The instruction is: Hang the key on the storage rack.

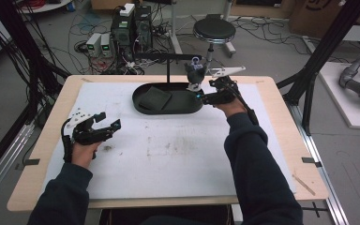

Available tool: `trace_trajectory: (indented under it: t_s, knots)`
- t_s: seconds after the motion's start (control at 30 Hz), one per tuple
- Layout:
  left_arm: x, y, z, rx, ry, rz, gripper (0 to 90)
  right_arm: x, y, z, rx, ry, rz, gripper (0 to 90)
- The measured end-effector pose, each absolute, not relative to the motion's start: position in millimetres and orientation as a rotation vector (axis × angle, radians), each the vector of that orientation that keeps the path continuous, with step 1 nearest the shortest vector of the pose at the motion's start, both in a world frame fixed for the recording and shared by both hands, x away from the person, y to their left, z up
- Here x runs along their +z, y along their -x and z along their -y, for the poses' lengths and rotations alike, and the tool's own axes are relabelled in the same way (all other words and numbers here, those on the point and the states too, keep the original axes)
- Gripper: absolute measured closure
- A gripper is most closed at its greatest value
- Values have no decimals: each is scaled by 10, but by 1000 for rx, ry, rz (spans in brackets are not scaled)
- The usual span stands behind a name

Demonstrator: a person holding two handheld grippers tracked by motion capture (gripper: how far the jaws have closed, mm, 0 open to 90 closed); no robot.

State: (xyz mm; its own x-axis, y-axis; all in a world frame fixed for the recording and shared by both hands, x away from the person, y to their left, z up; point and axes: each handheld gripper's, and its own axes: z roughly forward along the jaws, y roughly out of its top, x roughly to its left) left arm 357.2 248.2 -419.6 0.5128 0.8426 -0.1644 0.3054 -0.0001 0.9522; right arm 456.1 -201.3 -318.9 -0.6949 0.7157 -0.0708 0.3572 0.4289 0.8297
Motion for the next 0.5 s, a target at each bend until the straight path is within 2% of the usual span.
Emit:
trace_trajectory:
  t_s: [0.2, 0.5]
  knots:
    - [-4187, -3567, -2483, 597, -1554, -968, 223, -3279, -4242, 2243, 1067, -911, -2283, 205]
    - [-4188, -3579, -2445, 586, -1548, -966, 175, -3626, -3816, 2667, 1138, -937, -2199, 205]
